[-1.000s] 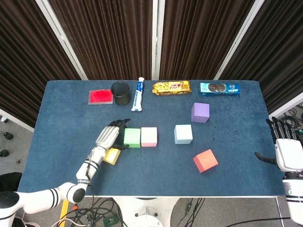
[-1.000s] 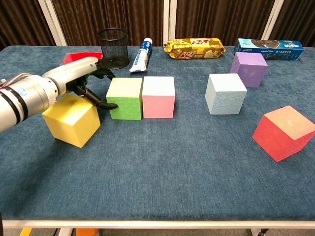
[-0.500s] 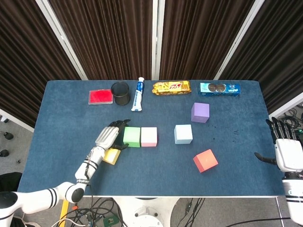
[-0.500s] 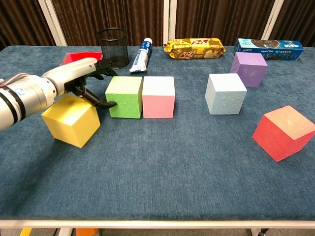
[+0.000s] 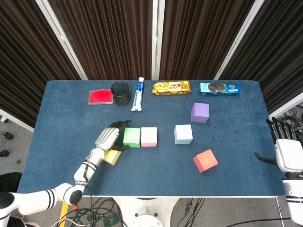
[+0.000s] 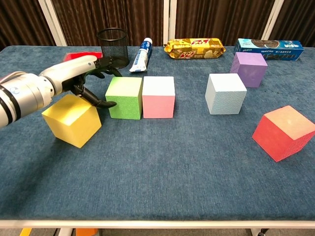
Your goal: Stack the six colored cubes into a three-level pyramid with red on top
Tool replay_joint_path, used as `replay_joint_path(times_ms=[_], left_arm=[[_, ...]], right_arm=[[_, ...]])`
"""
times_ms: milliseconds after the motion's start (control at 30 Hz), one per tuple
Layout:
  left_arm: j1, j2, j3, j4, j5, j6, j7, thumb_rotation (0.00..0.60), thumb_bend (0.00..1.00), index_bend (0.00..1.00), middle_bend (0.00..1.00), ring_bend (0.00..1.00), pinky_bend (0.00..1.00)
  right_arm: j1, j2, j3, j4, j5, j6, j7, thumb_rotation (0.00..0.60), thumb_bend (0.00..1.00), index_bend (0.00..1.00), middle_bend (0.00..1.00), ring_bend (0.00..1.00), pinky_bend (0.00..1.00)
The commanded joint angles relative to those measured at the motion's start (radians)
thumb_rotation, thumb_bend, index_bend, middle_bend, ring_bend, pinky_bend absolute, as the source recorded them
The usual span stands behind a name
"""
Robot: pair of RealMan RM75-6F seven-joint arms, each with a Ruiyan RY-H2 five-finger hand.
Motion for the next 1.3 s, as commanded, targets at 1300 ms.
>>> replay_joint_path(times_ms=[1300], left_arm=[[-0.014, -0.03, -0.011, 0.026, 0.015, 0.036, 0.002, 0.6, 0.24, 0.08, 0.43, 0.07, 0.1]], right_arm=[[-0.002, 0.005, 0.01, 0.0, 0.015, 0.003, 0.004, 0.6, 0.0, 0.0, 0.0, 0.0, 0.0]])
